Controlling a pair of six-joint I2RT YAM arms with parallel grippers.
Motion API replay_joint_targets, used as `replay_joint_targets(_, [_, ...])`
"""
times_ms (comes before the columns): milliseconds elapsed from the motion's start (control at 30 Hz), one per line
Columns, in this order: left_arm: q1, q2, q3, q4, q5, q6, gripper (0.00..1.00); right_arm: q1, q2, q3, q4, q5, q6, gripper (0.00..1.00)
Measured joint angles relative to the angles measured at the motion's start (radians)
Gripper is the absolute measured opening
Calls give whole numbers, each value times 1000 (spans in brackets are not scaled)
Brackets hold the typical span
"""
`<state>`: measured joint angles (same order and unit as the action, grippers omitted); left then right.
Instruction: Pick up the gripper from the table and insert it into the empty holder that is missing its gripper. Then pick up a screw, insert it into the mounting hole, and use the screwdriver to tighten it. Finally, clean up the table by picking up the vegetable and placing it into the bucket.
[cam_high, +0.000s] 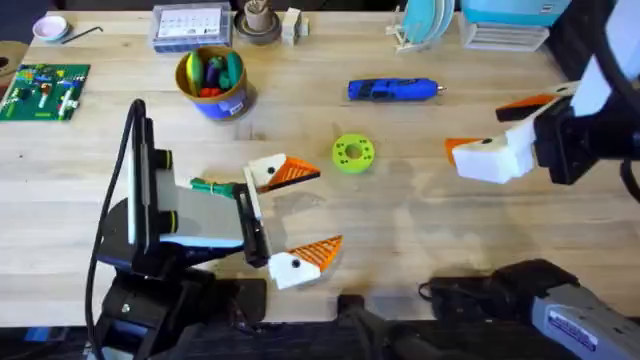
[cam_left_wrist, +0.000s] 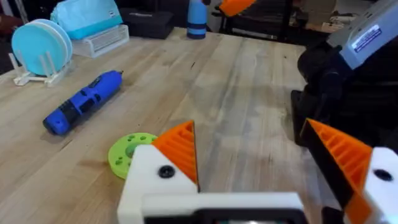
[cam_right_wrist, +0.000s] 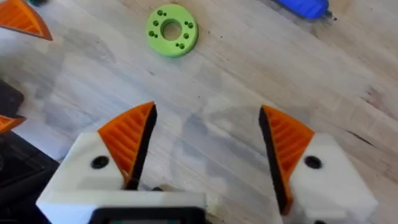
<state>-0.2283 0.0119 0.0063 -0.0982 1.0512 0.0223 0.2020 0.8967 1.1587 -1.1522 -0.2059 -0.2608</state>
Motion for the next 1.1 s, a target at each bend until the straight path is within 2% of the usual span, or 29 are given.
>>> replay_joint_targets(33, [0,0,0,0,0,-1,992,0,0,0,0,0,0,994])
replay_joint_targets(67, [0,0,0,0,0,-2,914,0,0,0,0,0,0,994])
replay_joint_targets(100, [0,0,0,0,0,-1,793,0,0,0,0,0,0,994])
replay_joint_targets(233, [0,0,0,0,-1,0,139,0,0,0,0,0,0,994])
replay_joint_targets(267, [0,0,0,0,-1,2,51,0,0,0,0,0,0,994])
replay_joint_targets(333, [0,0,0,0,-1,3,14,0,0,0,0,0,0,994])
replay_joint_targets(367, [0,0,0,0,-1,5,49,0,0,0,0,0,0,994])
replay_joint_targets(567, [0,0,0,0,0,2,947,0,0,0,0,0,0,993])
replay_joint_targets(700, [0,0,0,5,-6,3,992,0,0,0,2,0,0,993])
replay_joint_targets(867, [0,0,0,19,-73,-18,992,0,0,0,22,0,0,994])
replay_joint_targets(1000, [0,0,54,-45,-208,-86,992,0,0,0,26,0,0,994])
replay_joint_targets(1100, [0,34,184,-201,-349,-109,992,0,0,0,45,0,0,994])
